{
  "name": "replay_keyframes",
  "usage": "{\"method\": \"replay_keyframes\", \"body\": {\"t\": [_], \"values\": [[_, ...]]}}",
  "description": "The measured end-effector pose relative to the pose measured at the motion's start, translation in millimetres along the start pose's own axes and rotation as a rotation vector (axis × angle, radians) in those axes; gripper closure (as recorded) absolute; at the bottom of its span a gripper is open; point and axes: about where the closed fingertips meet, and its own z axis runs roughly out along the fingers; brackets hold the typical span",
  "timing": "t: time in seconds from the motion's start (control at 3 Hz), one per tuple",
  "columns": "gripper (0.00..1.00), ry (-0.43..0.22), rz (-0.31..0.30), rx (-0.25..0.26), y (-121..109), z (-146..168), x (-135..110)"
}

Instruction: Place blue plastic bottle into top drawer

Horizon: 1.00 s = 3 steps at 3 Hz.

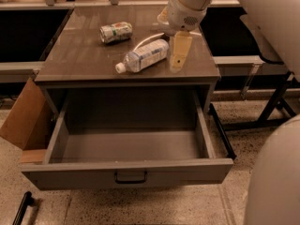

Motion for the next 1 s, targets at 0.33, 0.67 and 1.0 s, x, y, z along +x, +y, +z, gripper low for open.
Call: {"method": "replay_keyframes", "body": {"t": [0.33,0.67,1.0], "values": [[0.00,0.007,-0.005,-0.030,-2,26,-18],[0.00,0.007,-0.005,-0.046,-5,40,-25],[0.00,0.009,-0.006,-0.070,-8,54,-30]]}}
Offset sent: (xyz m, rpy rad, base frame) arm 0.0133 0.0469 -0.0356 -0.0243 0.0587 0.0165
